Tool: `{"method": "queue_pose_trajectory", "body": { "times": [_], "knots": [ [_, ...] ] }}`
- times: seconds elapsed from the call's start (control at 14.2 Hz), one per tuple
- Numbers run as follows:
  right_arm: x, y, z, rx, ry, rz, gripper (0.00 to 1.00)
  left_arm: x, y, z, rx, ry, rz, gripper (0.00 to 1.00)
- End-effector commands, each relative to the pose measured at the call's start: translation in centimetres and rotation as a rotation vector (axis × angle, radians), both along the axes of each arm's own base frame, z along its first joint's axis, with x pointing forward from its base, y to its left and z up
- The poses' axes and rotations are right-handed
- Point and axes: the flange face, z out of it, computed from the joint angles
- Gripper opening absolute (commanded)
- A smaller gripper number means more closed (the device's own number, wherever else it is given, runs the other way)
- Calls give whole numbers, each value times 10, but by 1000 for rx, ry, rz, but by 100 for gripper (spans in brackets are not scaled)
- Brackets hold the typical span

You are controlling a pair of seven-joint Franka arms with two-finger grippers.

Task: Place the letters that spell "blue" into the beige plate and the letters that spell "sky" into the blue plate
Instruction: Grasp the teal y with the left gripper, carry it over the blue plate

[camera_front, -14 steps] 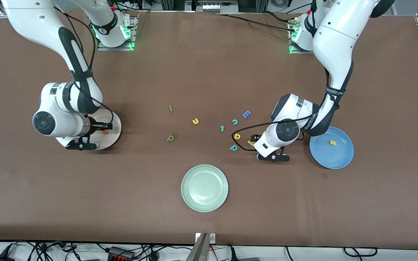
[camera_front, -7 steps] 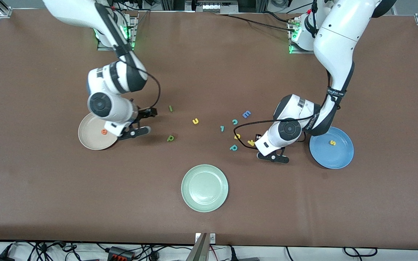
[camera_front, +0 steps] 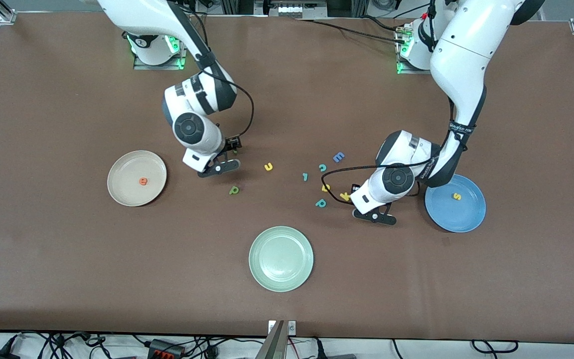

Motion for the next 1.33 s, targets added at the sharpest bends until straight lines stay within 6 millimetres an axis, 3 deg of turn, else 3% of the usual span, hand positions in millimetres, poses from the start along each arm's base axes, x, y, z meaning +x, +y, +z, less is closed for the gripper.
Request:
{"method": "queue_pose_trajectory", "body": {
  "times": [0.0, 0.21, 0.42, 0.56, 0.7, 0.84, 1.05, 1.12, 1.19, 1.26],
  "knots": [
    [-6, 10, -13, 7, -29, -19, 52, 1, 4, -1, 0, -25, -27, 54],
    [-7, 13, -23, 6, -39, -14, 52, 2, 7, -4, -1, -22, -35, 24],
    [-15, 21, -28, -7, -32, -28, 50, 10, 26, 13, 6, -12, -56, 23],
    [-18, 24, -27, -17, -30, -64, 47, 20, 57, 50, 20, 21, -63, 23],
    [-20, 22, -27, -23, -22, -62, 47, 24, 104, 71, 33, 80, -67, 24],
    [-22, 19, -29, -29, -18, -64, 45, 25, 147, 69, 28, 142, -81, 24],
    [-22, 18, -30, -30, -15, -61, 29, 28, 207, 62, -1, 171, -84, 24],
    [-22, 17, -29, -29, -15, -61, 20, 26, 216, 56, -4, 180, -72, 27],
    [-21, 17, -29, -28, -15, -61, 13, 25, 217, 49, -5, 189, -71, 39],
    [-20, 16, -28, -28, -16, -61, 8, 25, 217, 48, -5, 192, -69, 76]
  ]
}}
